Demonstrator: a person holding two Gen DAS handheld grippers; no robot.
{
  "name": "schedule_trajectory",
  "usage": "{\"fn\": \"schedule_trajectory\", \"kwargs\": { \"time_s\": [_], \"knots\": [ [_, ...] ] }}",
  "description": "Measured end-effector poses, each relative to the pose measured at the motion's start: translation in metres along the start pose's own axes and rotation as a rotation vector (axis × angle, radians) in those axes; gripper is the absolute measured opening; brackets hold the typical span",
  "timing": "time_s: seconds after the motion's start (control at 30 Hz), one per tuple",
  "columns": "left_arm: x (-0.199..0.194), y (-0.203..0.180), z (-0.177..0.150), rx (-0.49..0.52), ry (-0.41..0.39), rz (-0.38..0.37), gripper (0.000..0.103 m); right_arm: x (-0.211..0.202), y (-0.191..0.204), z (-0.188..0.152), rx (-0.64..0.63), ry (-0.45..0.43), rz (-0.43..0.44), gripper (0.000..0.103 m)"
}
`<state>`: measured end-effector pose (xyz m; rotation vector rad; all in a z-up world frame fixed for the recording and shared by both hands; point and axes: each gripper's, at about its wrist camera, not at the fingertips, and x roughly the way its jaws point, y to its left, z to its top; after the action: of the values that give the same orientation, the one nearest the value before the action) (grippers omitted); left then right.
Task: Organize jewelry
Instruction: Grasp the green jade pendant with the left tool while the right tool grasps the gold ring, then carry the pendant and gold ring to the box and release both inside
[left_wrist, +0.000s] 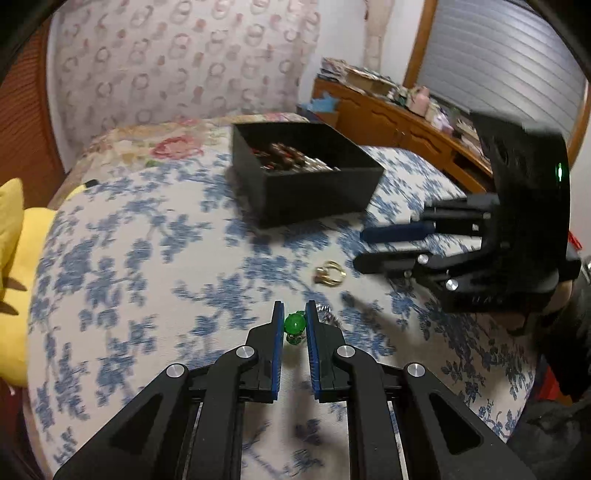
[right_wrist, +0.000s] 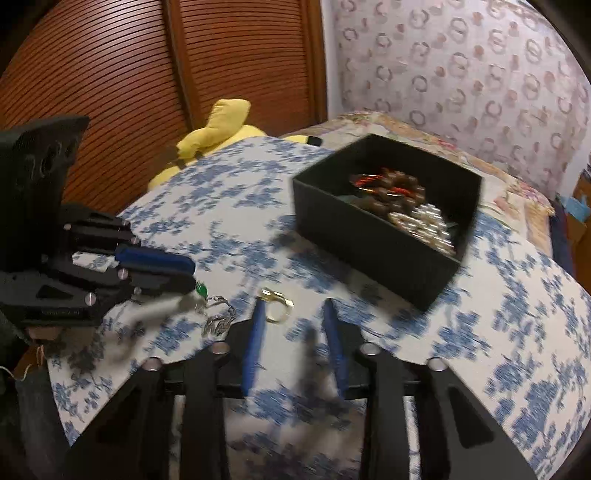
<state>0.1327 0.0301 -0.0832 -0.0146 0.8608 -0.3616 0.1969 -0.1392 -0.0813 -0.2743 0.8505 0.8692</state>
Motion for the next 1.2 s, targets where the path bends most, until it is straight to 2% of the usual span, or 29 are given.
{"fn": "schedule_trajectory", "kwargs": {
  "time_s": [0.1,0.23,0.37,0.47,0.57,0.87,1.07,1.2],
  "knots": [
    [-0.007,0.009,0.003,-0.022,-0.018,0.021,0.011,0.007,0.009,0.003,-0.018,0.01,0.019,0.02],
    [-0.014,0.015,0.005,-0.038,-0.038,0.032,0.011,0.016,0.015,0.005,-0.035,0.031,0.028,0.019],
    [-0.015,0.017,0.006,-0.046,-0.047,0.03,0.011,0.026,0.019,0.006,-0.058,0.061,-0.003,0.018],
    [-0.013,0.017,0.007,-0.048,-0.049,0.028,0.011,0.028,0.019,0.006,-0.082,0.068,-0.029,0.01],
    [-0.013,0.018,0.011,-0.052,-0.056,0.029,0.011,0.026,0.019,0.005,-0.097,0.065,-0.028,0.008],
    [-0.027,0.008,0.05,-0.018,-0.145,0.026,0.011,-0.009,0.001,0.015,-0.054,-0.027,-0.021,0.006],
    [-0.032,-0.007,0.092,0.031,-0.219,0.021,0.011,-0.039,-0.027,0.033,-0.028,-0.104,-0.076,0.007],
    [-0.025,-0.013,0.115,0.044,-0.237,0.015,0.011,-0.046,-0.047,0.043,-0.004,-0.133,-0.108,0.007]
  ]
}}
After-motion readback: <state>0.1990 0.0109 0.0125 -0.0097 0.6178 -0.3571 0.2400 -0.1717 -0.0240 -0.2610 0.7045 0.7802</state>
